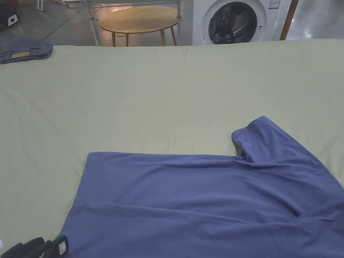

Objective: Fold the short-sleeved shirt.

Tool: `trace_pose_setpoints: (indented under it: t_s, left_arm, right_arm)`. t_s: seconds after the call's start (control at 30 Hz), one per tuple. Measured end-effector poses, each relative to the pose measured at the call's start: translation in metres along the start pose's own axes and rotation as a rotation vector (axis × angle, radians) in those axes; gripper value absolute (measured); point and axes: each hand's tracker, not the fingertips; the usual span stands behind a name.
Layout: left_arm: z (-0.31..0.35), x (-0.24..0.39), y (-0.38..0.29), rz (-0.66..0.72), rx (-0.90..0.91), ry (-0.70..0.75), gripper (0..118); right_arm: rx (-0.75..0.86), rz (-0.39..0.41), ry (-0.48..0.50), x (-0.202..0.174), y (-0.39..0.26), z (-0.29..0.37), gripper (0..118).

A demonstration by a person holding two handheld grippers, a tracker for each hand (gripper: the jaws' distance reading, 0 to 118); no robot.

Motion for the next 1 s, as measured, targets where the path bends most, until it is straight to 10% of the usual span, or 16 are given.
trace_pose_setpoints:
  t_s: [0.13, 0.2, 0.5, 0.63, 0.8, 0.93, 1.0]
  left_arm:
    - [0.006, 0.032, 0.021, -0.070, 0.098, -0.087, 27]
    - [0.000, 0.044, 0.022, -0.111, 0.154, -0.064, 0]
    - [-0.069, 0.041, 0.096, -0.056, -0.009, -0.046, 0]
    - [-0.152, 0.008, 0.148, -0.039, -0.108, -0.036, 46]
    - [-0.261, -0.012, 0.162, -0.025, -0.332, 0.049, 44]
    - [-0.272, -0.003, 0.147, -0.089, -0.333, 0.059, 0]
    - [-0.273, 0.007, 0.145, -0.152, -0.357, 0.081, 0]
  right_arm:
    - [0.053, 0.044, 0.111, -0.028, 0.026, 0.005, 36]
    - [0.070, 0.066, 0.088, -0.042, 0.026, 0.000, 0]
    - [0.036, 0.136, 0.128, -0.054, 0.026, -0.012, 0]
    - [0.024, 0.116, 0.128, -0.045, 0.024, -0.012, 0]
    - [-0.005, 0.077, 0.116, -0.030, 0.025, -0.017, 0]
    - [-0.015, 0.081, 0.118, -0.022, 0.047, -0.028, 0]
    - [-0.011, 0.087, 0.138, -0.020, 0.070, -0.044, 0]
